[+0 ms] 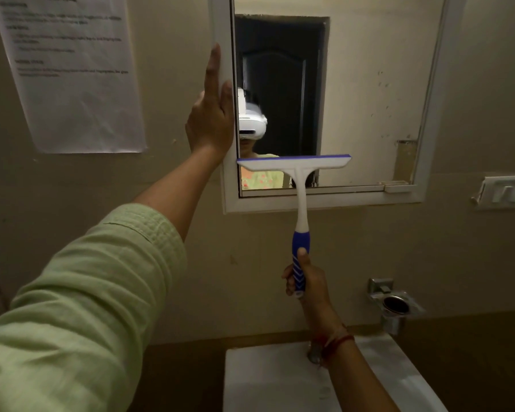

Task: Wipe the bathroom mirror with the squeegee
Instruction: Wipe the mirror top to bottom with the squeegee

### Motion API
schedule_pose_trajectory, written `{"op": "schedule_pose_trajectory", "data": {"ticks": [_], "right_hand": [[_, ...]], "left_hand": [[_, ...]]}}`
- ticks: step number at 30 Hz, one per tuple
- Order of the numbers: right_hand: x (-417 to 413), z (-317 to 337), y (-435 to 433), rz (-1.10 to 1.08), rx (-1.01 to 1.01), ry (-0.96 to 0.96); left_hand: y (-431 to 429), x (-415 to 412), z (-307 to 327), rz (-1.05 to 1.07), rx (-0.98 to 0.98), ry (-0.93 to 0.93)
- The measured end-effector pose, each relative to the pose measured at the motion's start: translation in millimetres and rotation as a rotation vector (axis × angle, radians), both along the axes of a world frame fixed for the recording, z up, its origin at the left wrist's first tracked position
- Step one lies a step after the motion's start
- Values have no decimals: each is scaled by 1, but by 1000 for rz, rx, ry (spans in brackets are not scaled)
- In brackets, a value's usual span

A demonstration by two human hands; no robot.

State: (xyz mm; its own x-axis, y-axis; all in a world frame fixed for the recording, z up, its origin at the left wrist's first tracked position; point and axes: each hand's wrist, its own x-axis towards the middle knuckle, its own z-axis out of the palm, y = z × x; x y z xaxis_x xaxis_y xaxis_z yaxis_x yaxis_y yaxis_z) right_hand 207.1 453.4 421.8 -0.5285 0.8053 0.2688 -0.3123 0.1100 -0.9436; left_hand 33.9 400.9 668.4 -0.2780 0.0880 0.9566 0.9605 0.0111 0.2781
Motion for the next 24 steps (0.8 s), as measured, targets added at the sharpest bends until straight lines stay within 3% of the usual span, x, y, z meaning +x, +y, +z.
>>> {"op": "schedule_pose_trajectory", "data": {"ticks": [5, 15, 24], "right_hand": [[0, -31, -9, -10, -46, 12], [-1, 9, -4, 9, 0, 28], [3, -23, -12, -11, -50, -2]], "left_hand": [[1, 0, 0, 2, 5, 8], [0, 2, 0, 29, 3, -11], [-1, 4, 0, 37, 24, -13]]}}
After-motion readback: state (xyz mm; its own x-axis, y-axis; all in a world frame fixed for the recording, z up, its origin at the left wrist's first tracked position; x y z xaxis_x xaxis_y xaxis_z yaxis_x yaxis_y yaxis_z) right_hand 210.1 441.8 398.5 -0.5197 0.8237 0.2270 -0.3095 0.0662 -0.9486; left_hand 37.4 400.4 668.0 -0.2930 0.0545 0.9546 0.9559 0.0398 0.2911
